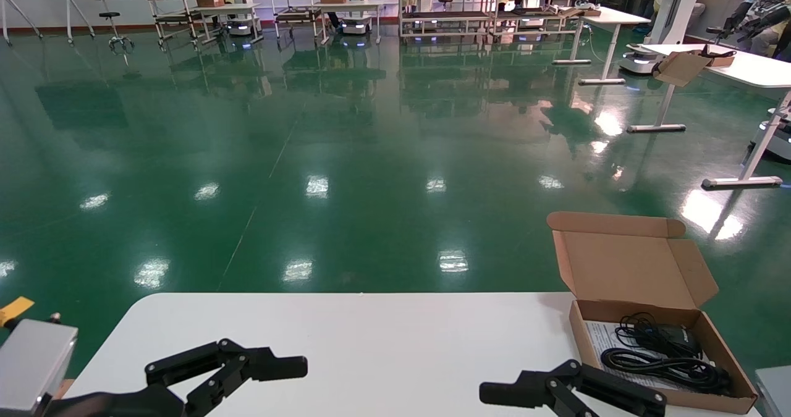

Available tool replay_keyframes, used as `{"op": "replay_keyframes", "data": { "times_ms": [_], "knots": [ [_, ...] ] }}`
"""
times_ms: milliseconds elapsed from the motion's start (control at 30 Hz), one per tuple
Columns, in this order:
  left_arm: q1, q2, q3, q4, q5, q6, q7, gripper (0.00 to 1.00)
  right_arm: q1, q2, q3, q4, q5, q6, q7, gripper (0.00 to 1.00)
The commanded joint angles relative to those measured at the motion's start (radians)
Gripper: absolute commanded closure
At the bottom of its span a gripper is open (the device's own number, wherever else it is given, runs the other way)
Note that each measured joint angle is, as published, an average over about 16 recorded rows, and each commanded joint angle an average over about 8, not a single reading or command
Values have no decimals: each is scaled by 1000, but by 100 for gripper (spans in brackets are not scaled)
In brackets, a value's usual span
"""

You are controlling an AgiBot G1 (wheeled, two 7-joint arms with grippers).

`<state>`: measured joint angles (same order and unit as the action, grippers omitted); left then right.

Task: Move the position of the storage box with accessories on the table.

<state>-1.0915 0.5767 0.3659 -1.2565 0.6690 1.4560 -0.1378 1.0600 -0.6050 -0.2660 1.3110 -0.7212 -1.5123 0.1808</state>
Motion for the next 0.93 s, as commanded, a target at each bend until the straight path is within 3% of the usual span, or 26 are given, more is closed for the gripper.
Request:
{"op": "replay_keyframes", "data": {
  "times_ms": [33, 933],
  "knots": [
    [0, 0, 0, 0, 0, 0, 0, 0, 3, -1, -3, -6, -1, 4, 2, 0],
    [0, 0, 0, 0, 0, 0, 0, 0, 15, -6, -14, -28, -9, 17, 8, 0]
  ]
}}
